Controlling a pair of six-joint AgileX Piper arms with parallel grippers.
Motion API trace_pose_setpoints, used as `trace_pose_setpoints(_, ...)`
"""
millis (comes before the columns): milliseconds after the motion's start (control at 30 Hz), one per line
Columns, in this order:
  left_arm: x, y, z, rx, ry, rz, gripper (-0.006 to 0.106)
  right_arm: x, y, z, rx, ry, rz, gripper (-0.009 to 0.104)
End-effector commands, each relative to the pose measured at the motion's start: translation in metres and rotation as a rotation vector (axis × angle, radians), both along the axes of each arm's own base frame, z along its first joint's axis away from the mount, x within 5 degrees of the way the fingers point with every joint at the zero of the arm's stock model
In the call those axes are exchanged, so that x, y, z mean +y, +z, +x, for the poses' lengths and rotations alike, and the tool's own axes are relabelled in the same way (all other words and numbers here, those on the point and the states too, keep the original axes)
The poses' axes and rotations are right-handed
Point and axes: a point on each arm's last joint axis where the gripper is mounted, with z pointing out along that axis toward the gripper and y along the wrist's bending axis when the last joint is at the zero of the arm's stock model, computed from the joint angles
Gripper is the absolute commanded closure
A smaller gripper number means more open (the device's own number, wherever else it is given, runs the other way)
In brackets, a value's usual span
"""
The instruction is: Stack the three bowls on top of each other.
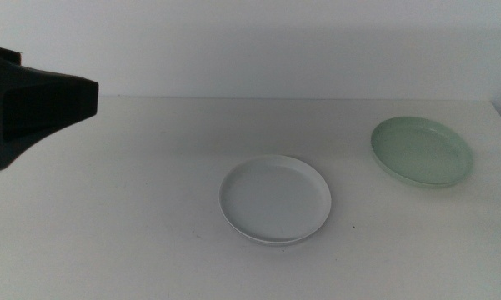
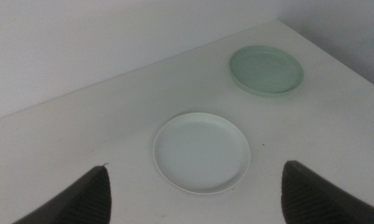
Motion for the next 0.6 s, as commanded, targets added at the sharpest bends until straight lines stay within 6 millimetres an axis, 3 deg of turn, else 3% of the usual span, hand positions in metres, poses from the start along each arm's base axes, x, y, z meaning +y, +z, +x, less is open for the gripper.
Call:
trace_pose_setpoints(0, 0.000, 0.001, -0.001, -0.013, 0.001, -0.003, 0.007, 0.000, 0.011, 0.012, 0.181, -0.005, -0.002, 0.002)
trace_pose_setpoints(133, 0.000, 0.001, -0.001, -0.013, 0.001, -0.003, 0.007, 0.002, 0.031, 0.042, 0.231, 0.002, -0.008, 0.002)
trace_pose_setpoints(333, 0.000, 0.001, -0.001, -0.013, 0.001, -0.003, 0.007, 0.006, 0.027, 0.070, 0.325, 0.000, 0.052, 0.002)
trace_pose_setpoints(467, 0.000, 0.001, -0.001, -0.013, 0.001, -0.003, 0.007, 0.002, 0.025, 0.111, 0.470, -0.022, 0.027, 0.002)
trace_pose_setpoints(567, 0.000, 0.001, -0.001, -0.013, 0.001, -0.003, 0.007, -0.012, 0.023, 0.152, 0.567, -0.043, 0.002, 0.002)
